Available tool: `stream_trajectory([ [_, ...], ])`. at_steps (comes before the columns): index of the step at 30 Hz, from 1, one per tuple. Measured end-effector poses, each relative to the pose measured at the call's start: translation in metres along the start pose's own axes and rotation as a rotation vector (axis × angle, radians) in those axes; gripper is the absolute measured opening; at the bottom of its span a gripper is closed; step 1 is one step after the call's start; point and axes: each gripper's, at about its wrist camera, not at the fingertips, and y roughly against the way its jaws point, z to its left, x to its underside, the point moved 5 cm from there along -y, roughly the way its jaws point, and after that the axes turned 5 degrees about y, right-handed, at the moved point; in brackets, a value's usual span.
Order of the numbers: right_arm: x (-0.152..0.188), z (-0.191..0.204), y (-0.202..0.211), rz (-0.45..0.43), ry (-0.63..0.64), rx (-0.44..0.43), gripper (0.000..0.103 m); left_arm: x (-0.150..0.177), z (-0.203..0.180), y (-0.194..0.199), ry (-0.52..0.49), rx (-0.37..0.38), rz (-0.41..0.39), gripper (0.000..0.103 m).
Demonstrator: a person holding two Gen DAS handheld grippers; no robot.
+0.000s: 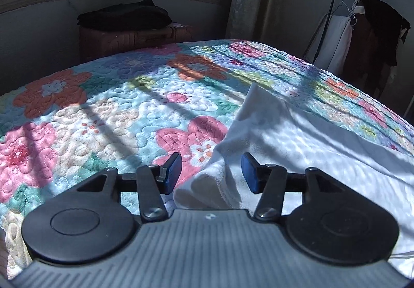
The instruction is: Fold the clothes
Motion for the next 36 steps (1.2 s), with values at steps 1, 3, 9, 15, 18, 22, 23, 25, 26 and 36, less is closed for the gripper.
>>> stream_trajectory([
  [1, -0.001, 0.0, 0.0, -0.002, 0.017, 0.007, 0.008, 0.001, -0.002, -0.003, -0.01, 0.014, 0.019, 0.052],
  [3, -0.003, 0.001, -0.001, -0.002, 0.045, 0.017, 0.008, 0.006, -0.003, -0.014, -0.032, -0.03, 0.066, 0.052],
  [9, -0.003, 0.003, -0.001, -0.006, 0.066, 0.025, 0.008, 0.011, -0.004, -0.022, -0.064, -0.024, 0.065, 0.028],
  [15, -0.002, 0.007, -0.007, -0.004, 0.087, 0.031, 0.014, 0.012, -0.016, -0.02, -0.158, -0.025, 0.051, 0.007],
  [18, 0.0, 0.013, -0.017, -0.003, 0.135, 0.032, 0.043, 0.01, -0.015, -0.029, -0.128, -0.027, 0.096, 0.01],
  [22, -0.004, 0.016, -0.023, -0.008, 0.156, 0.049, 0.008, 0.0, -0.005, -0.025, -0.021, -0.046, 0.063, 0.006],
  [23, -0.008, 0.018, -0.016, -0.03, 0.166, 0.042, 0.008, -0.005, -0.002, -0.021, 0.012, -0.056, 0.046, 0.006],
  [25, -0.017, 0.023, -0.001, -0.078, 0.188, 0.027, 0.007, -0.015, 0.002, -0.008, 0.073, -0.041, 0.007, 0.006],
  [26, -0.021, 0.025, 0.007, -0.102, 0.199, 0.019, 0.007, -0.021, 0.004, 0.0, 0.1, -0.03, -0.012, 0.006],
  [36, 0.009, 0.012, 0.009, 0.006, 0.151, -0.021, 0.007, 0.022, 0.034, -0.001, 0.108, -0.082, 0.133, 0.006],
])
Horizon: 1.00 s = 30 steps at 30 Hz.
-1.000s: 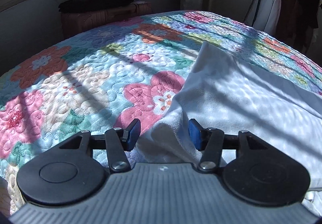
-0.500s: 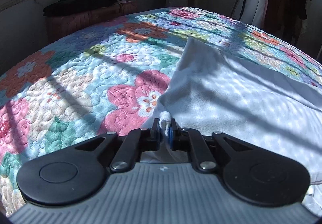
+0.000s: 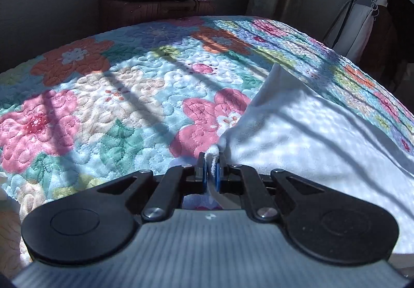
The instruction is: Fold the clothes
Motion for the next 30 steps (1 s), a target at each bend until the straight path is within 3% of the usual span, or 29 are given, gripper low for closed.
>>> stream_trajectory([
  [2, 0.01, 0.0, -0.009, 0.027, 0.004, 0.007, 0.007, 0.011, 0.005, -0.01, 0.008, -0.016, 0.03, 0.006],
  [9, 0.006, 0.004, 0.008, -0.005, 0.032, -0.005, 0.008, -0.006, -0.003, 0.031, 0.004, 0.033, -0.088, 0.006],
  [14, 0.029, 0.005, -0.01, 0.102, 0.041, -0.02, 0.012, 0.015, -0.004, 0.004, -0.085, -0.042, 0.066, 0.007],
  [17, 0.031, 0.004, 0.0, 0.087, 0.021, -0.024, 0.015, 0.016, -0.012, 0.022, -0.087, -0.048, 0.059, 0.009],
  [18, 0.028, 0.003, 0.009, 0.061, 0.016, -0.026, 0.017, 0.012, -0.017, 0.035, -0.083, -0.033, 0.029, 0.013],
  [21, 0.02, 0.004, 0.038, -0.036, 0.003, -0.03, 0.043, 0.0, -0.034, 0.07, -0.07, 0.034, -0.062, 0.038],
  [23, 0.014, 0.006, 0.046, -0.07, -0.004, -0.036, 0.049, -0.005, -0.048, 0.084, -0.074, 0.088, -0.094, 0.041],
  [27, -0.003, 0.024, 0.035, -0.106, 0.063, -0.043, 0.049, 0.014, -0.077, 0.063, -0.108, 0.153, 0.0, 0.041],
  [30, -0.013, 0.043, 0.015, -0.119, 0.134, -0.033, 0.049, 0.041, -0.088, 0.03, -0.14, 0.126, 0.086, 0.041],
])
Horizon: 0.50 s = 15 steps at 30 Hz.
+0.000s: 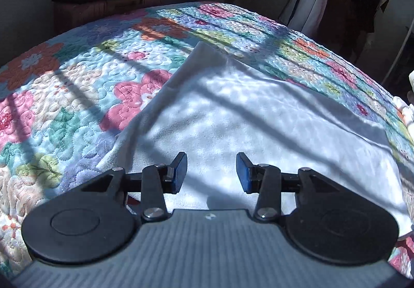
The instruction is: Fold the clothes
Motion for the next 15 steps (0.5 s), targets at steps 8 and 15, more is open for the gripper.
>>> stream_trajectory([
  [8, 0.033, 0.007, -0.061, 0.151, 0.084, 0.06, 0.049, 0.032, 0.01, -0.029, -0.104, -0.079, 0.055, 0.041],
  [15, 0.044, -0.005, -0.054, 0.163, 0.048, 0.056, 0.049, 0.034, 0.015, -0.027, -0.102, -0.08, 0.037, 0.042],
])
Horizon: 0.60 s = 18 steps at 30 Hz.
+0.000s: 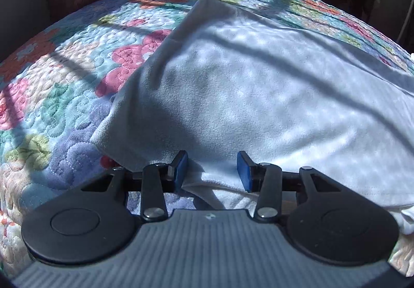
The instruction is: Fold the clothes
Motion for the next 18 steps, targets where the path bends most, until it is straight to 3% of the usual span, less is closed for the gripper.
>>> stream_trajectory([
  [7, 0.0, 0.001, 0.008, 0.028, 0.0, 0.03, 0.049, -0.002, 0.007, 0.013, 0.002, -0.051, 0.021, 0.042],
  [10, 0.001, -0.008, 0.029, 0.039, -0.075, 0.041, 0.055, -0.01, 0.021, 0.034, 0.012, -0.072, 0.004, 0.044],
  [13, 0.006, -0.022, 0.046, 0.039, -0.138, 0.012, 0.056, -0.017, 0.041, 0.044, 0.051, -0.054, 0.007, 0.055],
  [15, 0.008, -0.029, 0.052, 0.042, -0.181, -0.021, 0.057, -0.018, 0.054, 0.04, 0.105, -0.034, 0.043, 0.056],
  [18, 0.008, -0.038, 0.054, 0.063, -0.289, -0.06, 0.058, -0.015, 0.064, 0.028, 0.223, 0.065, 0.155, 0.056],
])
